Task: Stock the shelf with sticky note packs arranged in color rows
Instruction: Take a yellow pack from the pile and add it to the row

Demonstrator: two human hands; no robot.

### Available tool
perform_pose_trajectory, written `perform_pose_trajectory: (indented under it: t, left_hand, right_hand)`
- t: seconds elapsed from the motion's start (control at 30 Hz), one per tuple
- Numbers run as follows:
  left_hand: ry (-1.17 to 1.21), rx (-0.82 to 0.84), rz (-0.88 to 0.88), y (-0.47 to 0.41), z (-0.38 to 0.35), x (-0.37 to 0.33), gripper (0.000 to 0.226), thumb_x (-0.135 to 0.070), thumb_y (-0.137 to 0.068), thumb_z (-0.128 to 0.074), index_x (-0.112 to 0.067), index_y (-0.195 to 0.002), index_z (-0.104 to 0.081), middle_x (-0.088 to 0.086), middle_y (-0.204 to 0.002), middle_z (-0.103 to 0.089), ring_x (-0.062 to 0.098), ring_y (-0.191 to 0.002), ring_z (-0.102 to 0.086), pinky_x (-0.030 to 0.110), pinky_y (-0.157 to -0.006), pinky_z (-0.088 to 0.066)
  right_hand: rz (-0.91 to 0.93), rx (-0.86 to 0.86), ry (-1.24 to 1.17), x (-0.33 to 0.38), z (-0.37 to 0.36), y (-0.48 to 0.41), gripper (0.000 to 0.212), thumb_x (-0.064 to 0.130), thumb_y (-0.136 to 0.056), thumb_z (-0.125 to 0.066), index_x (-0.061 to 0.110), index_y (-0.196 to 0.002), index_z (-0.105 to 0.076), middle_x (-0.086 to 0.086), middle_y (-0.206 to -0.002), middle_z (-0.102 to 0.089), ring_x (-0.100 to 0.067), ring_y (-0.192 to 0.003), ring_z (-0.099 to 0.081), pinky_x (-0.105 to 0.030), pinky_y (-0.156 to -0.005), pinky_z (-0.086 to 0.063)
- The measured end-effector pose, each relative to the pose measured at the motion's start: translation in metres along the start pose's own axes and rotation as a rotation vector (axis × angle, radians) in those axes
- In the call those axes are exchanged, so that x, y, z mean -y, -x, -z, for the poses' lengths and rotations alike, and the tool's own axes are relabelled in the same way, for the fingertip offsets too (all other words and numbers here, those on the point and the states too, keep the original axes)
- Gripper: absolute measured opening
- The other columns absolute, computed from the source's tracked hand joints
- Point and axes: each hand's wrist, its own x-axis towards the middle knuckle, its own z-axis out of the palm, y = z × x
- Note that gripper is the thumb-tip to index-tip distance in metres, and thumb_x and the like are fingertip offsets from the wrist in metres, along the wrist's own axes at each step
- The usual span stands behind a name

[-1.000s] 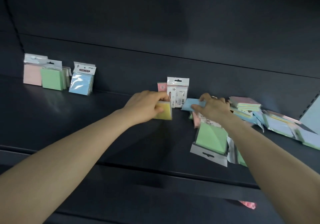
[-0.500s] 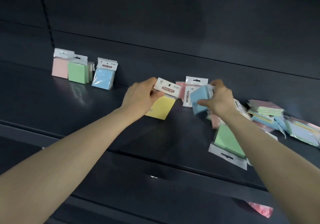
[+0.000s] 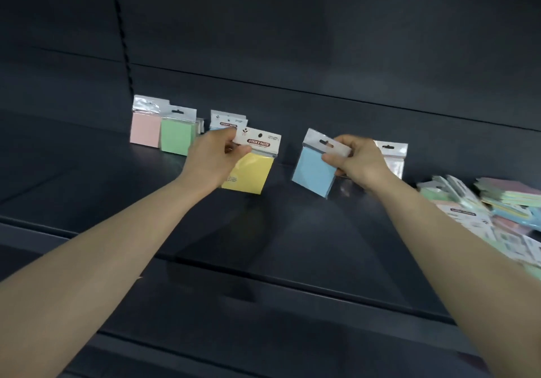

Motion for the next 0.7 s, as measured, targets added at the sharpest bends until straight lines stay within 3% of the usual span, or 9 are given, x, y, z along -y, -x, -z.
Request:
perform_pose_trajectory:
  t: [0.13,0.2,0.43,0.7]
  left_hand:
    - [0.003,-0.051,-0.004,-0.017,0.029,0.036,0.027,-0.036,-0.093,-0.057,-0.011,-0.101,-0.065,0.002,-0.098,-0.07,0.021,-0.079,-0.063,0.04,-0.076,-0.053]
    - [0.019,-0.089,-0.011,-0.025,0.044,0.055,0.021,-0.033,-0.093,-0.056,-0.013,-0.099,-0.062,-0.001,-0.096,-0.069,0.021,-0.08,-0.062,0.037,-0.075,-0.051]
    - [0.055,-0.094,0.008,-0.046,0.083,0.114,0.018,-0.029,-0.093,-0.057,-0.012,-0.096,-0.056,-0.002,-0.09,-0.067,0.022,-0.071,-0.064,0.039,-0.076,-0.052]
    - [0.061,-0.086,0.014,-0.059,0.098,0.155,0.01,-0.028,-0.092,-0.058,-0.018,-0.094,-0.059,-0.008,-0.093,-0.068,0.016,-0.071,-0.063,0.035,-0.076,-0.052]
  right_hand:
    - [0.005,0.012,-0.025,0.023,-0.04,-0.009,0.015,0.013,-0.082,-0.076,0.025,-0.083,-0.066,0.001,-0.083,-0.073,-0.018,-0.066,-0.068,-0.045,-0.08,-0.059]
    - [0.017,0.036,-0.001,0.035,-0.06,-0.01,0.018,0.009,-0.083,-0.073,0.026,-0.083,-0.066,0.002,-0.083,-0.073,-0.015,-0.068,-0.068,-0.045,-0.081,-0.059]
    - [0.034,-0.058,0.023,0.069,-0.114,-0.018,0.019,0.01,-0.081,-0.075,0.027,-0.08,-0.067,0.008,-0.085,-0.072,-0.009,-0.079,-0.066,-0.024,-0.08,-0.055]
    - [0.032,-0.058,-0.017,0.09,-0.17,-0.05,0.011,0.011,-0.079,-0.076,0.018,-0.082,-0.069,0.008,-0.07,-0.07,-0.006,-0.065,-0.061,-0.024,-0.076,-0.053]
